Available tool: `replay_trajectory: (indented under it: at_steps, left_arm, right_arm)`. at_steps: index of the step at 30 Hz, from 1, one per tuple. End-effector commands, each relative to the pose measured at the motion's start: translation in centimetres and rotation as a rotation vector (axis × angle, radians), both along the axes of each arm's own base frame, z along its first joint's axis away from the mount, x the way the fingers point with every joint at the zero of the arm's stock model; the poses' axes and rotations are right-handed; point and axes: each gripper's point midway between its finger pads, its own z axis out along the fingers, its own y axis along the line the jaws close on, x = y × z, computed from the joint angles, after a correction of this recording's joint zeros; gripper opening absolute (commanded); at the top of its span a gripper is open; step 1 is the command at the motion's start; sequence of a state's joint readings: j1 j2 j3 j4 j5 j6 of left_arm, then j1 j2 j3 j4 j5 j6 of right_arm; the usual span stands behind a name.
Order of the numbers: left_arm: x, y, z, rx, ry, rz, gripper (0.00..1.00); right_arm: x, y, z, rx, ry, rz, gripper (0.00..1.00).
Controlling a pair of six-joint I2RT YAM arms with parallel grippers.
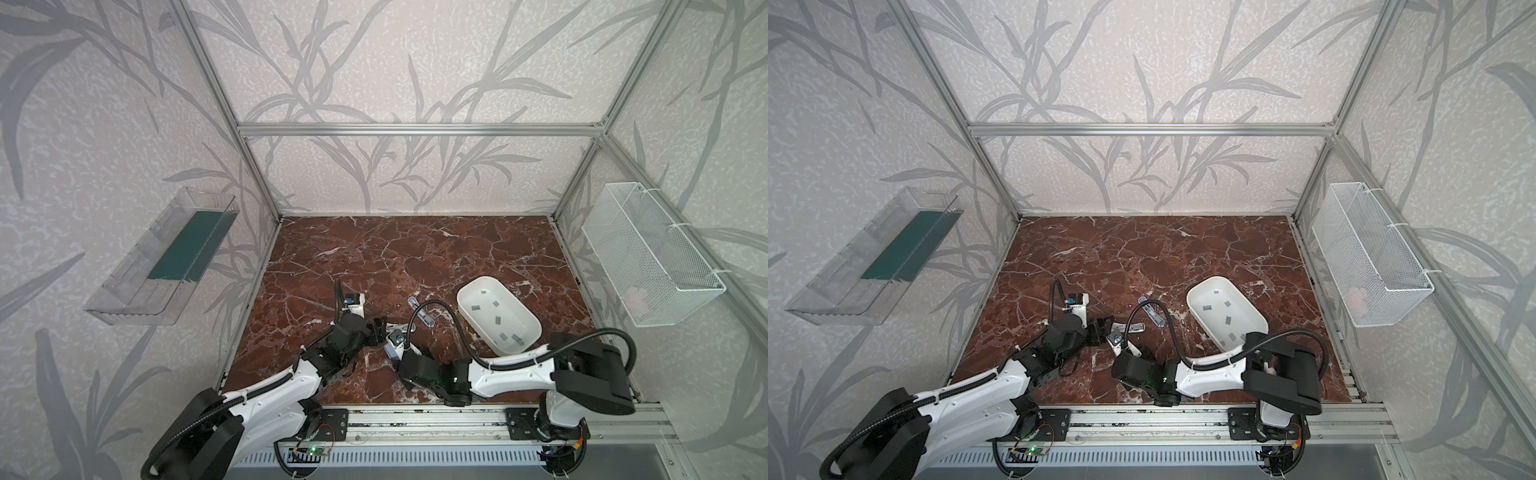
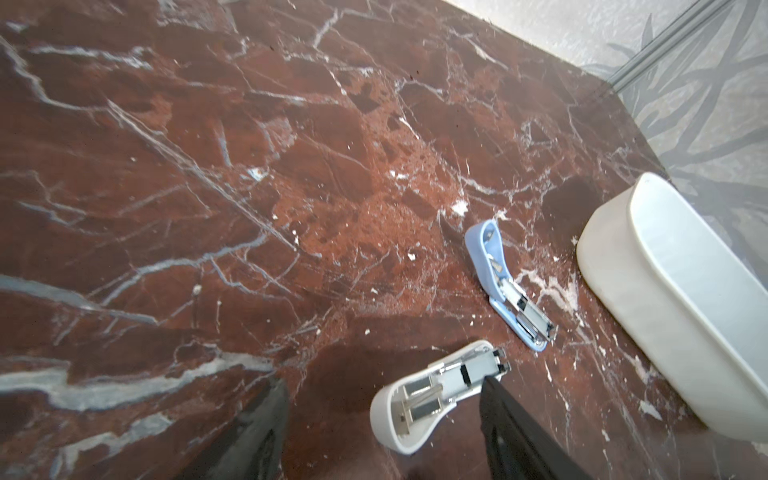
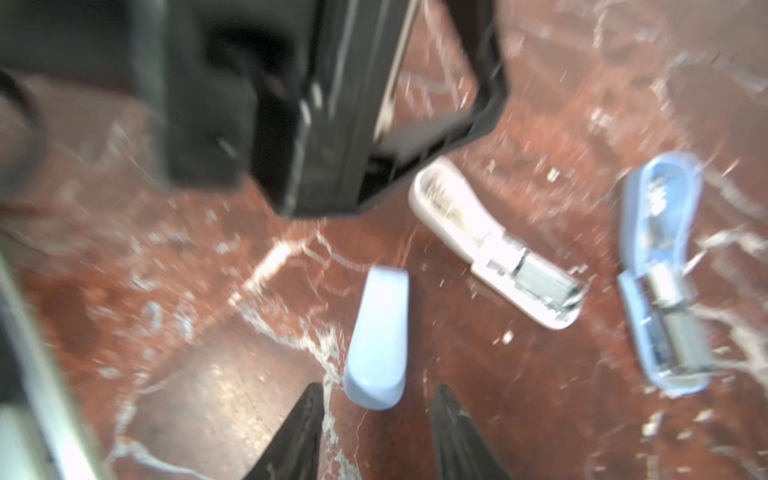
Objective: Load the staples into the stapler
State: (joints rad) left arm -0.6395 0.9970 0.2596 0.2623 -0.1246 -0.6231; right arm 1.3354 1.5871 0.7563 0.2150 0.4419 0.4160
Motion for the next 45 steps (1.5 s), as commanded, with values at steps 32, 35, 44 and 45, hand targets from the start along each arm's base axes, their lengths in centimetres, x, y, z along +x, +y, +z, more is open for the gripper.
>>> replay_trajectory:
  at_steps: [32,35,44,45]
  left_arm:
    - [3.2,-5.8,-5.7,-0.064,0.174,-0.11,0.3]
    - [3.7,-5.3,-5.5,0.018,0.169,-0.11,0.29]
    - [3.9,-3.2,-5.1,0.293,0.209,-0.145,0.2]
    - [3.8,-2.9,-5.1,0.323,0.224,-0.15,0.18]
  right_arm:
    - [6.6,-6.1,-4.3,0.065,0.143,-0.232,0.44]
    - [6.6,-6.3,-4.1,0.064,0.137,-0.233,0.44]
    - [7.0,-8.0,-3.5,0.063,0.111,-0.287,0.43]
    - [7.1,-8.1,-3.4,0.065,0.111,-0.291,0.42]
